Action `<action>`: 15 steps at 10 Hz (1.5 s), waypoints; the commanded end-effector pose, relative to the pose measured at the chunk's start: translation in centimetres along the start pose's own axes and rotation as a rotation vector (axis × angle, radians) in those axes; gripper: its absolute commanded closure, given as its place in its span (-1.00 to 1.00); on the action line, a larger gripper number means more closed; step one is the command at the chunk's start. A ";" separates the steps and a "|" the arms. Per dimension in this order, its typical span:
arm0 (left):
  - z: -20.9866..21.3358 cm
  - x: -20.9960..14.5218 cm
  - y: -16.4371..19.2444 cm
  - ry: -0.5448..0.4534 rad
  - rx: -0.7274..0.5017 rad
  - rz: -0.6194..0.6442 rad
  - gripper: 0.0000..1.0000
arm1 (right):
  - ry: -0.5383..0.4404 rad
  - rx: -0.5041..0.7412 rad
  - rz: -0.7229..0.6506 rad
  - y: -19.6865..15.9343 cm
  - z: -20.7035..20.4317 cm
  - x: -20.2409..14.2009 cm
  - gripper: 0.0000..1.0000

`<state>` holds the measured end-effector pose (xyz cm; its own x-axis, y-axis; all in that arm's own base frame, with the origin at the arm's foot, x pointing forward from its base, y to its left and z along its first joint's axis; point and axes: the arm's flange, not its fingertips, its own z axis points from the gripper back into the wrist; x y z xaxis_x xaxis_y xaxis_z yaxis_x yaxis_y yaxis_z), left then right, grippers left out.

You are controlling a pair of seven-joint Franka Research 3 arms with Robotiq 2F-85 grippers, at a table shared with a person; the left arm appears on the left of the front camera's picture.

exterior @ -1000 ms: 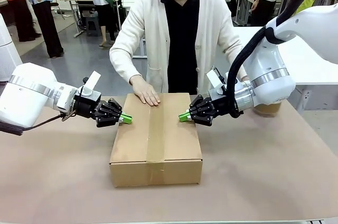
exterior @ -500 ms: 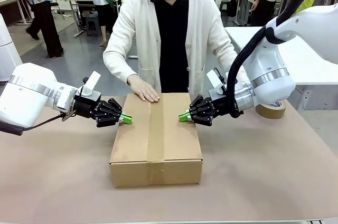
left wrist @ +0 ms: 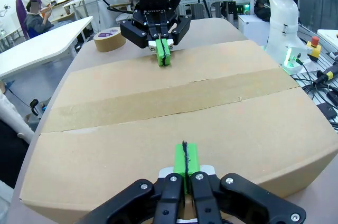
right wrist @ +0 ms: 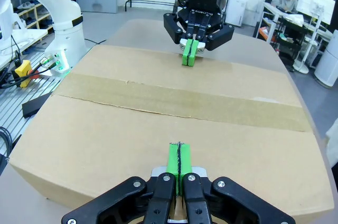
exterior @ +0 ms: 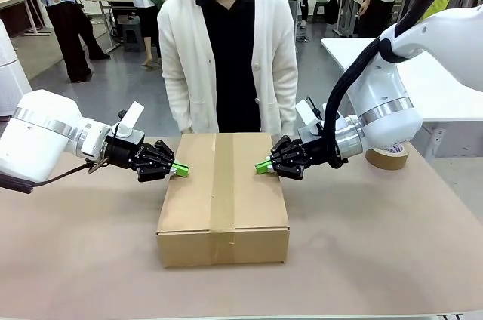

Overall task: Wrap the clocks to prevent damage.
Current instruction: After the human seals the box with tape, release both hands from the side flaps of the Package Box.

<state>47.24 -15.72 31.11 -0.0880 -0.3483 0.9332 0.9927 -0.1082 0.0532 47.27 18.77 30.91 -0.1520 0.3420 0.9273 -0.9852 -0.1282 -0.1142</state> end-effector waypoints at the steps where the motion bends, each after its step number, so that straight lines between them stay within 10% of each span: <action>1: 0.0 -0.2 0.0 0.013 0.008 -0.005 0.97 | 0.011 -0.003 -0.002 0.0 -0.1 -0.3 0.98; 4: 0.0 0.0 0.0 0.000 0.000 0.000 0.97 | 0.000 0.000 0.000 0.0 0.0 0.0 0.98; 6: 4.7 5.8 -1.2 0.176 -0.049 0.057 0.97 | 0.135 0.062 -0.046 0.6 4.2 5.4 0.98; 10: 14.9 14.3 -2.6 0.295 0.083 0.124 0.97 | 0.356 -0.189 -0.138 3.6 15.5 15.0 0.98; 15: 20.4 16.6 -4.6 0.290 0.187 0.106 0.97 | 0.405 -0.185 -0.195 6.1 20.1 15.1 0.98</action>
<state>42.29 -1.12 54.05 0.0192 -0.5953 0.8033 0.9905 0.1209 0.0660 39.54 3.50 52.91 0.0573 0.6713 0.7389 -0.9765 0.1918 -0.0985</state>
